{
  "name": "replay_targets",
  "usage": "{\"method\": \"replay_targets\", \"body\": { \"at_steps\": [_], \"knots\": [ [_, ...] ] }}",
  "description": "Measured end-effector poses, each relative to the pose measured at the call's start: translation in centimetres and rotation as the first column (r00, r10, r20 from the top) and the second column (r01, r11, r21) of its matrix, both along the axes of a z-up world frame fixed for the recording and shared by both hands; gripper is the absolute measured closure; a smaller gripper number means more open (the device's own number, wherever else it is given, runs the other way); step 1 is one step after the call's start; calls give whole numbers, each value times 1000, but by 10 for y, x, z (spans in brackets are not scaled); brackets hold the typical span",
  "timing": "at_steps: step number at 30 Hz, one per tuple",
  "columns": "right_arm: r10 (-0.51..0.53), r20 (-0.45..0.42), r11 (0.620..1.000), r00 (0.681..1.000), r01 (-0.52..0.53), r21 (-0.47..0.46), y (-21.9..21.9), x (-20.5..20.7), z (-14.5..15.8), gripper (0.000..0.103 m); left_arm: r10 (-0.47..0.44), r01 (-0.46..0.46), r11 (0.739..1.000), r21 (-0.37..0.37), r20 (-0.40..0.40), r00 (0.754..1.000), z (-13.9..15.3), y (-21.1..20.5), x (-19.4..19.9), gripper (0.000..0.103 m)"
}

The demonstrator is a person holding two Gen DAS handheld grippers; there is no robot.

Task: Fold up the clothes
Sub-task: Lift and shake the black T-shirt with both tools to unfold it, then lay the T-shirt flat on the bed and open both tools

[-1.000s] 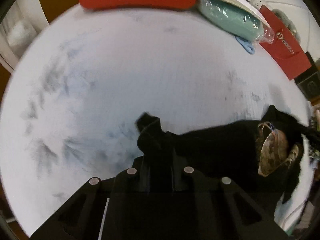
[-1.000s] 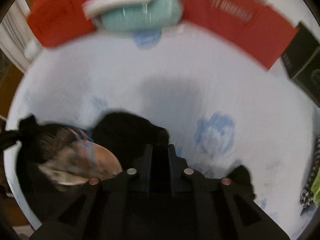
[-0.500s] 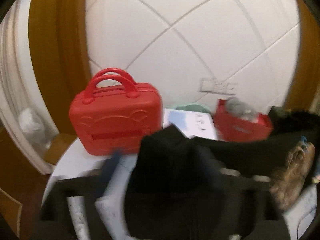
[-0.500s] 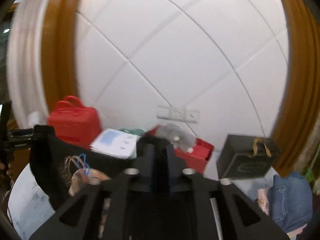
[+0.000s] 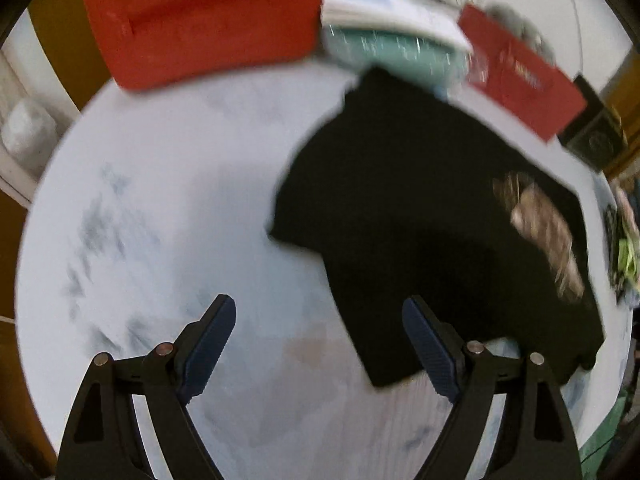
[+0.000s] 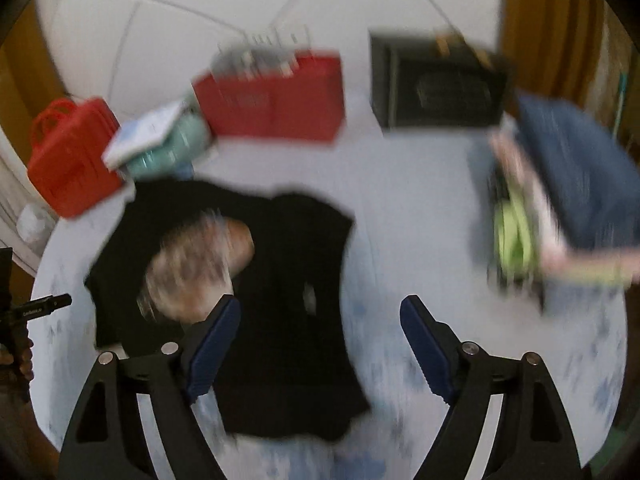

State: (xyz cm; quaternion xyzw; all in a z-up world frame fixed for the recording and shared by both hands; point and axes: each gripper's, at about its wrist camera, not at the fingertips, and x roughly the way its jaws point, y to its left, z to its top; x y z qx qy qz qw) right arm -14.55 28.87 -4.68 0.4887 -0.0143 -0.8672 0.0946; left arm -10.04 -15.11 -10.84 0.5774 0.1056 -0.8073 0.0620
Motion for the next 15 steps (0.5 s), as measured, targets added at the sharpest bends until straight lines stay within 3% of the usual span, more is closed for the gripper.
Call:
{"method": "replay_targets", "body": {
  "at_steps": [3,10,15],
  "knots": [
    [-11,72,1000,997,12,-7,9,26,-32,21,-47,47,999,3,24,999,-19,21,9,17],
    [1,170,1000,985,0,-6,6,66,-74,20,-121,123,988,-93,34,992,-42,63,7,17],
    [9,216,1000,976,-3,-30,-2,80,-97,20,-95,94,991,-94,2,996,-44,69,9,15]
  ]
}}
